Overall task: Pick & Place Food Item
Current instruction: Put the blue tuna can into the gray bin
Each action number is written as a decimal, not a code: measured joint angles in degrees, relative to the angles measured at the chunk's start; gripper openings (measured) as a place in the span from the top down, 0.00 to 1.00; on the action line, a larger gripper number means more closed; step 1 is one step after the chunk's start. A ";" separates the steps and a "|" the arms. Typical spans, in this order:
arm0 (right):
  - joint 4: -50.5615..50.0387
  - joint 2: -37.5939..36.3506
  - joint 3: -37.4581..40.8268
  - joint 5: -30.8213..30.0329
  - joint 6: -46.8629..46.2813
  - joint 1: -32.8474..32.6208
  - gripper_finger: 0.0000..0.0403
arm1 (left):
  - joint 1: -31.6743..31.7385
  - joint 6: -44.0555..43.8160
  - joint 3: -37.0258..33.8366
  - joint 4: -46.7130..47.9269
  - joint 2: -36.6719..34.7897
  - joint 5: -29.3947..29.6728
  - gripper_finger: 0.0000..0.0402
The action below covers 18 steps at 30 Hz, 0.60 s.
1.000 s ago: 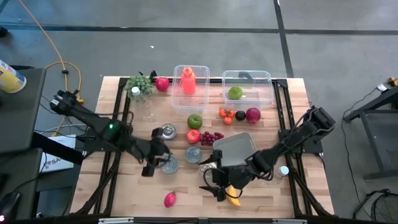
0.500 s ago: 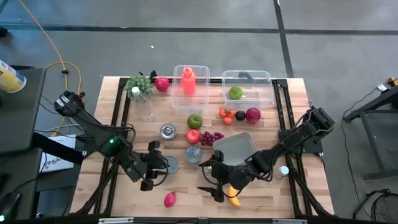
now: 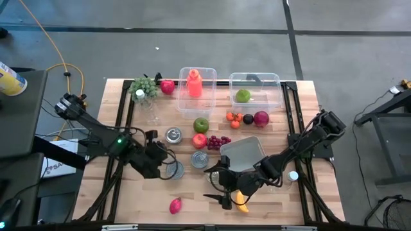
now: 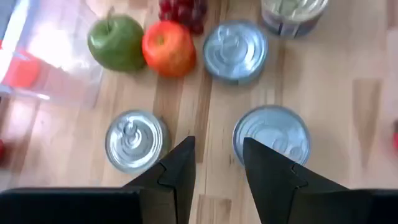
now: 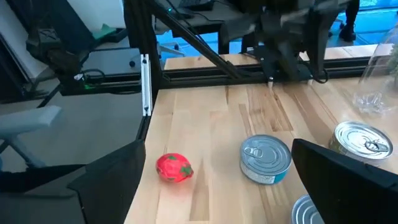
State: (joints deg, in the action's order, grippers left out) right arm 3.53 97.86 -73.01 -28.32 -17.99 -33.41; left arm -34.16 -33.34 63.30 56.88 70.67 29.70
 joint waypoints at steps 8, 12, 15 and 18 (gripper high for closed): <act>-0.06 0.00 0.00 0.10 -1.30 -0.48 0.02 | -1.32 -0.01 -4.63 -6.05 0.03 -1.28 0.68; -0.06 0.00 0.00 0.08 -1.30 -0.48 0.02 | -0.37 0.21 -5.06 -9.45 1.08 -1.71 0.68; -0.06 0.00 0.00 0.10 -1.30 -0.46 0.02 | -0.23 -1.58 -5.06 -10.40 1.91 -1.74 0.68; -0.09 0.00 0.00 0.08 -1.28 -0.46 0.02 | -0.27 -2.74 -5.06 -10.86 3.22 -1.88 0.68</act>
State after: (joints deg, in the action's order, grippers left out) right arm 3.44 97.86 -73.01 -28.25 -19.27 -33.87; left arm -34.44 -36.08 58.24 46.02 73.90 27.81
